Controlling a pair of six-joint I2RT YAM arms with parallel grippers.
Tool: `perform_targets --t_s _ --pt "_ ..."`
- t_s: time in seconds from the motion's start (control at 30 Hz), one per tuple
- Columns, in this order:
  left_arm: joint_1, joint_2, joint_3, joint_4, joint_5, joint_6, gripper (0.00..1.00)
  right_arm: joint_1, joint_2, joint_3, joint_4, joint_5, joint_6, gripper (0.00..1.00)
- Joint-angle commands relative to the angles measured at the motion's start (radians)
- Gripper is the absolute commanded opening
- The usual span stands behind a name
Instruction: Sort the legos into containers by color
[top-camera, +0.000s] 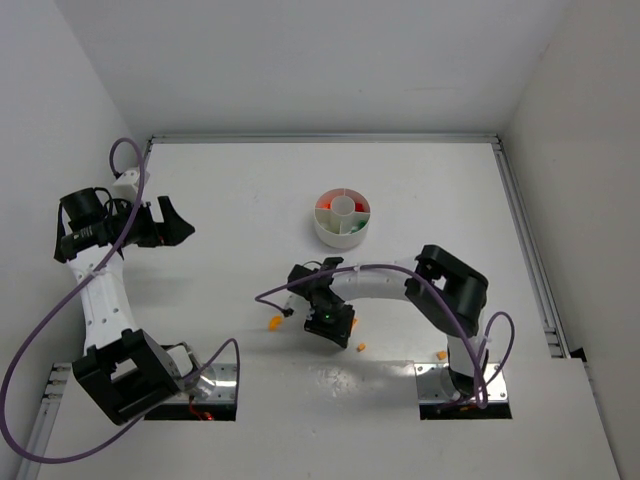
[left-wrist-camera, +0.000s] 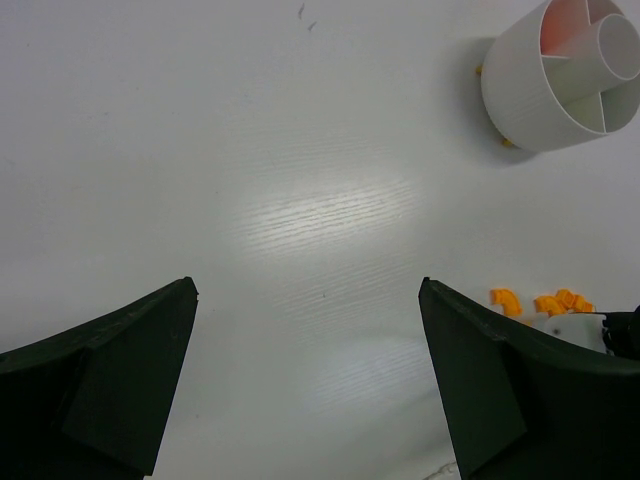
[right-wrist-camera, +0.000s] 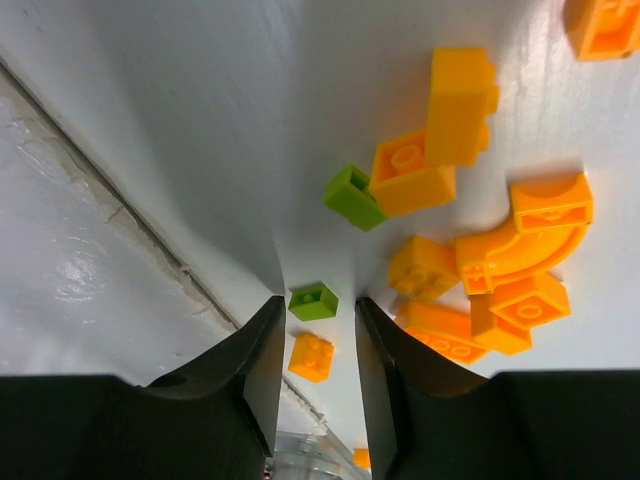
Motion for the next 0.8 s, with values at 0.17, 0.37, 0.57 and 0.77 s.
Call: perform_targets --t_s 0.17,0.37,0.57,0.77 --pt "0.009 -0.004 0.016 0.002 0.011 0.014 0.99 0.055 0.014 -0.094 0.105 0.072 0.008 0.34" --pt "0.009 -0.013 0.007 0.002 0.011 0.014 0.99 0.075 0.043 -0.094 0.125 0.104 0.008 0.31" --pt "0.009 -0.022 -0.002 0.002 0.011 0.014 0.99 0.093 0.079 -0.071 0.134 0.129 0.028 0.30" --pt "0.009 -0.022 -0.002 0.002 0.002 0.014 0.99 0.103 0.115 -0.029 0.134 0.129 0.048 0.31"
